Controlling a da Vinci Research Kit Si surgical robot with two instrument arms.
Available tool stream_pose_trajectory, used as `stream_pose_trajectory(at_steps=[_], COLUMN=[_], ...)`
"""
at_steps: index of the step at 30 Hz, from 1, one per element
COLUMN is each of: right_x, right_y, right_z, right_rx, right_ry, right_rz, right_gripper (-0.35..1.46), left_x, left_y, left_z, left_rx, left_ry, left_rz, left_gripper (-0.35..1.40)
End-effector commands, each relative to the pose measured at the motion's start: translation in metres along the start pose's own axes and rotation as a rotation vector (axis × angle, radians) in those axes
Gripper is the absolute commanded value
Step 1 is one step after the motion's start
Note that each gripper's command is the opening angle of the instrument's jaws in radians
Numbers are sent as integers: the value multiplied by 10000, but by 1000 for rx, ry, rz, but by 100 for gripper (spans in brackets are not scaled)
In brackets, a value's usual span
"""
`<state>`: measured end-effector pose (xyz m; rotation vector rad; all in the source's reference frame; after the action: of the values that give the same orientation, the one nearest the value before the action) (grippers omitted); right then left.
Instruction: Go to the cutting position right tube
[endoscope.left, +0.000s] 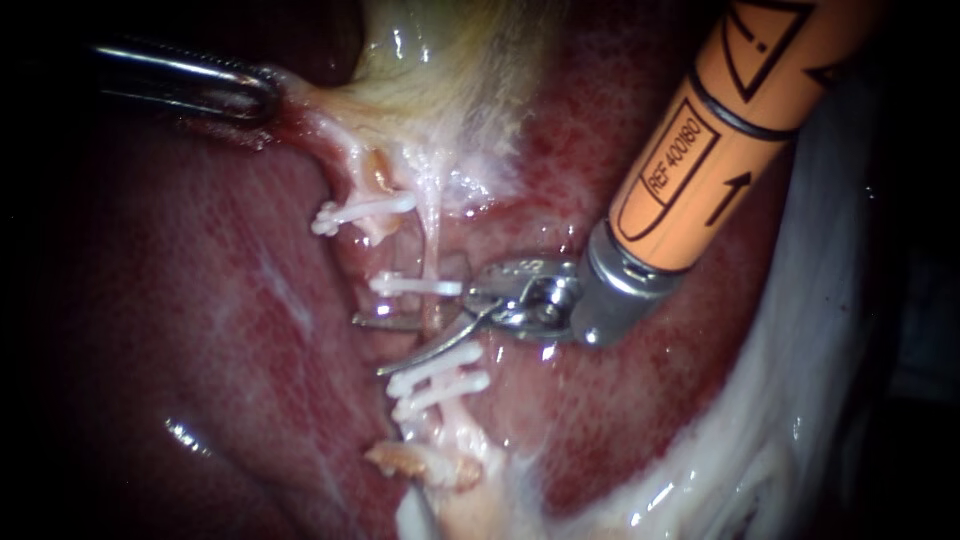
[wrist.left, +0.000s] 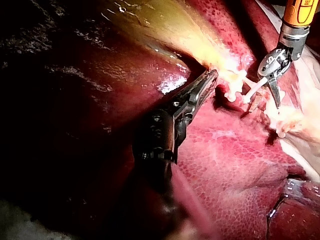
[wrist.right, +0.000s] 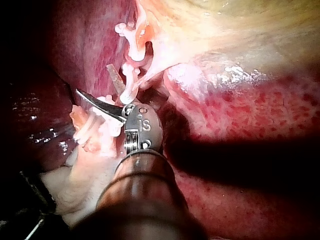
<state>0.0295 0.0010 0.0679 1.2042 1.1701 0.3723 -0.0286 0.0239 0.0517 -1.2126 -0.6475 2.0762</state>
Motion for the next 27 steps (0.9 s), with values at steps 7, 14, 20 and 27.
stream_pose_trajectory(at_steps=[7,14,20,27], right_x=[7,24,31,31], right_y=[-5,-29,-38,-38], right_z=[1,-1,-1,-2], right_rx=[-2,15,24,24], right_ry=[7,26,36,36], right_rz=[3,11,14,14], right_gripper=[138,138,140,140], left_x=[0,0,0,0], left_y=[0,0,0,0], left_z=[0,-1,-1,-1], left_rx=[1,0,0,0], left_ry=[0,0,0,0], left_rz=[0,0,0,0], left_gripper=[-35,-35,-35,-35])
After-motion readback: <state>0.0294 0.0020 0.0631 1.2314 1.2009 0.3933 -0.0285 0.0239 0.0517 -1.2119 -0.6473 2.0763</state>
